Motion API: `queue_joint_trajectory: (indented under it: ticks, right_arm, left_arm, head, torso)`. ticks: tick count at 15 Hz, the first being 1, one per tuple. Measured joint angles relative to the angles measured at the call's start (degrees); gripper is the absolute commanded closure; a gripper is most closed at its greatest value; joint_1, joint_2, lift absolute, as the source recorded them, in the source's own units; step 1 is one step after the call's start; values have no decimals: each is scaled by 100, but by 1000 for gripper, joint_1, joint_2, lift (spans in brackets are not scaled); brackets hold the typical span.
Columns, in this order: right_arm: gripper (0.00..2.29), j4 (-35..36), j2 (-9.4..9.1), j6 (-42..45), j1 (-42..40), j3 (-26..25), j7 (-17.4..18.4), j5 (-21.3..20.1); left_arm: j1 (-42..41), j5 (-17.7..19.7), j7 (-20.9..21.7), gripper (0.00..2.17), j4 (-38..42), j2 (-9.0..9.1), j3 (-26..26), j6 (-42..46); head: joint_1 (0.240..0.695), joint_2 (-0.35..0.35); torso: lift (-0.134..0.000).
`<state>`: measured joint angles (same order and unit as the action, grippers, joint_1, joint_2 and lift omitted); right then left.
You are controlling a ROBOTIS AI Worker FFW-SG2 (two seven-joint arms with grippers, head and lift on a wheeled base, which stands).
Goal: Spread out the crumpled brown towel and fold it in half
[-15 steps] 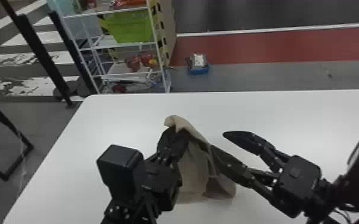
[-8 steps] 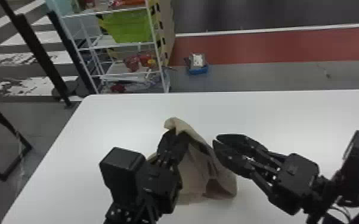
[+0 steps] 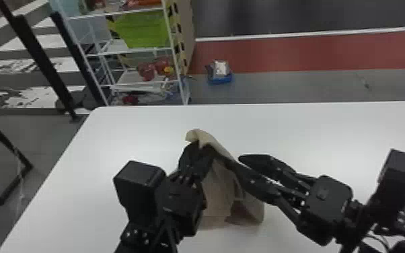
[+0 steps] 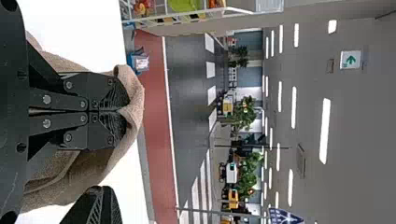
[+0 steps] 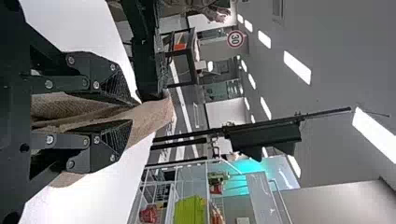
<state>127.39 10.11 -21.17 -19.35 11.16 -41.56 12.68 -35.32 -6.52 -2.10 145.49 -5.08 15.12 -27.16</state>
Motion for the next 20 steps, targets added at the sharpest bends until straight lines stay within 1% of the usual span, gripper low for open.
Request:
queue_joint_trajectory:
  ticks: [3, 8, 17, 19, 20]
  right_arm:
    - [883, 15, 0, -7, 75, 62, 123, -116]
    - [886, -63, -1, -118, 172, 103, 211, -288]
    - [890, 54, 1, -442, 167, 174, 216, -310]
    - [961, 53, 0, -512, 201, 187, 264, -319]
    - [1109, 52, 0, -525, 217, 182, 279, -326]
  left_arm:
    - [24, 8, 23, 1703, 3, 0, 22, -103]
    - [25, 11, 87, 1703, 40, -1, 87, -110]
    - [-10, 2, 87, 1703, 68, -33, 119, -138]
    - [-19, 2, 88, 1703, 71, -52, 152, -134]
    - [-19, 2, 88, 1703, 73, -63, 158, -133]
  head:
    - [695, 183]
    - [695, 167]
    - [695, 176]
    - [695, 172]
    - [695, 170]
  torso:
    - [-123]
    - [-123]
    - [-123]
    - [-123]
    - [-123]
